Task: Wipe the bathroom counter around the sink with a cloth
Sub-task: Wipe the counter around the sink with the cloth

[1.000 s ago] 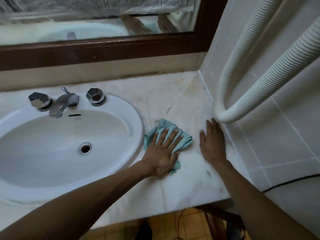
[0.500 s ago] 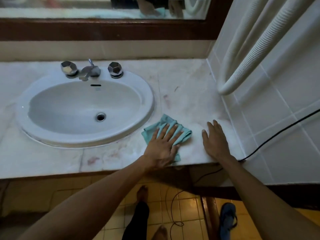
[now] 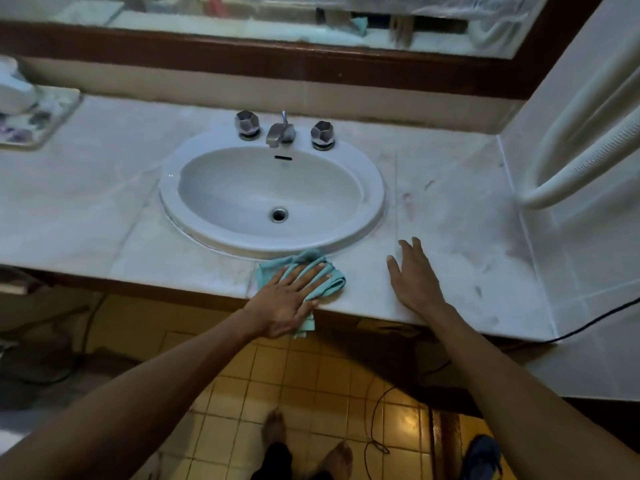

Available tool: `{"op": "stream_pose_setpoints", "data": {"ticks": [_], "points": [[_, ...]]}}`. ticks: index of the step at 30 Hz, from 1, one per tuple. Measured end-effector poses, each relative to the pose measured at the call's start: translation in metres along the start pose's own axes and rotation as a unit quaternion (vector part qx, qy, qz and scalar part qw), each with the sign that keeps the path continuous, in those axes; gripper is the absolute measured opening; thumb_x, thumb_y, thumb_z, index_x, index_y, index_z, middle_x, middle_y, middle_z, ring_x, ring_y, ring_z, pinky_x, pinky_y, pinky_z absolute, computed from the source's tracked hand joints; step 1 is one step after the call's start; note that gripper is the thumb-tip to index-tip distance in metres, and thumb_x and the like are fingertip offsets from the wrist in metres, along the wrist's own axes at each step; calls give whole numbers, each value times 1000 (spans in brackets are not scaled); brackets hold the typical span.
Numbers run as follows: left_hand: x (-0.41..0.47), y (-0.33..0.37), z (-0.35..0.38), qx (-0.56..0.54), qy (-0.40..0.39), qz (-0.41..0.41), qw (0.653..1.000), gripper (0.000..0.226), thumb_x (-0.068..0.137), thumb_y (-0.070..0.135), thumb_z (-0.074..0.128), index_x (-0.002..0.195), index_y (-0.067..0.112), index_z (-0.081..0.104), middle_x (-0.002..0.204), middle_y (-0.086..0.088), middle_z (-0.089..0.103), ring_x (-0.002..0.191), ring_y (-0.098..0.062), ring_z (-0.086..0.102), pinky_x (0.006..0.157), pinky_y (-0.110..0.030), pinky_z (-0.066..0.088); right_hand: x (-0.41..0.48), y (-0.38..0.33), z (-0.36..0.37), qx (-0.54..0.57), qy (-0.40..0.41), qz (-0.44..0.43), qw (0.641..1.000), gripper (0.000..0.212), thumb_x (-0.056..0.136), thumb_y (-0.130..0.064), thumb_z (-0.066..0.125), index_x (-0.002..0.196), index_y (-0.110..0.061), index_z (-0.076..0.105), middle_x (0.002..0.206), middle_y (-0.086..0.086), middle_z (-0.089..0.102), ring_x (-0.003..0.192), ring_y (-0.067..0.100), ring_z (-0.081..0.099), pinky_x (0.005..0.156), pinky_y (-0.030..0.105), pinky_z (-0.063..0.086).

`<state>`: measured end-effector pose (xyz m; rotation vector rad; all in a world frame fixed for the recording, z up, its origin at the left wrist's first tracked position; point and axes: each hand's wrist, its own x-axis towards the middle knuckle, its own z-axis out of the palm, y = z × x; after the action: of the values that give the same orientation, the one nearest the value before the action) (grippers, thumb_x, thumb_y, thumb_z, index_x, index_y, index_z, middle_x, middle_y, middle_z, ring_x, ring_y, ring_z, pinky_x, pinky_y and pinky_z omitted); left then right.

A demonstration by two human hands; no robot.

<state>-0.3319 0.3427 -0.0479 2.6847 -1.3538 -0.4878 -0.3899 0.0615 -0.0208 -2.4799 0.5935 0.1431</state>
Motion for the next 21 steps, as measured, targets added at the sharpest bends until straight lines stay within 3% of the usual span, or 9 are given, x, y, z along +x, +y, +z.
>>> {"op": "stream_pose_setpoints", "data": {"ticks": [6,9,12,15,18,21], "points": [[-43,-59,-2,21,-11,-21,999,59,106,49,11,158,33,-10,168,8,-7,155,-15,-8,125,-47,-2,13,-90,40,7,53,-152,987,41,101,-27,44,140,-12,48,155,9,38,142,25,35,116,41,31],[-67,-91,-1,16,1,-28,999,59,106,49,12,158,33,-10,167,10,-8,154,-14,-9,125,-45,-6,22,-128,67,-22,23,-210,977,39,102,-27,44,135,-9,53,147,11,49,136,27,43,115,42,33],[-93,-129,-3,-3,14,-43,999,58,106,49,12,158,35,-11,166,11,-10,153,-12,-13,124,-42,-10,28,-162,98,-89,-11,-252,964,35,103,-28,39,123,-8,59,124,11,64,115,30,57,102,44,39],[-122,-180,-6,-26,32,-80,996,58,106,49,12,157,36,-13,167,11,-12,154,-12,-14,124,-42,-10,33,-193,129,-137,-18,-236,962,43,102,-40,24,102,-16,60,98,3,67,96,28,61,95,45,39],[-156,-244,-11,-54,58,-172,982,58,106,49,12,157,38,-11,167,12,-11,154,-15,-13,125,-46,-2,39,-231,154,-191,-23,-204,960,62,96,-48,5,98,-19,60,87,2,66,82,30,61,76,39,39],[-170,-298,-20,-96,85,-265,956,58,105,49,15,158,36,-6,168,11,-7,155,-16,-8,125,-50,1,47,-267,176,-187,-34,-192,963,57,100,-49,9,89,-17,55,80,4,64,75,32,61,72,40,46]]}}
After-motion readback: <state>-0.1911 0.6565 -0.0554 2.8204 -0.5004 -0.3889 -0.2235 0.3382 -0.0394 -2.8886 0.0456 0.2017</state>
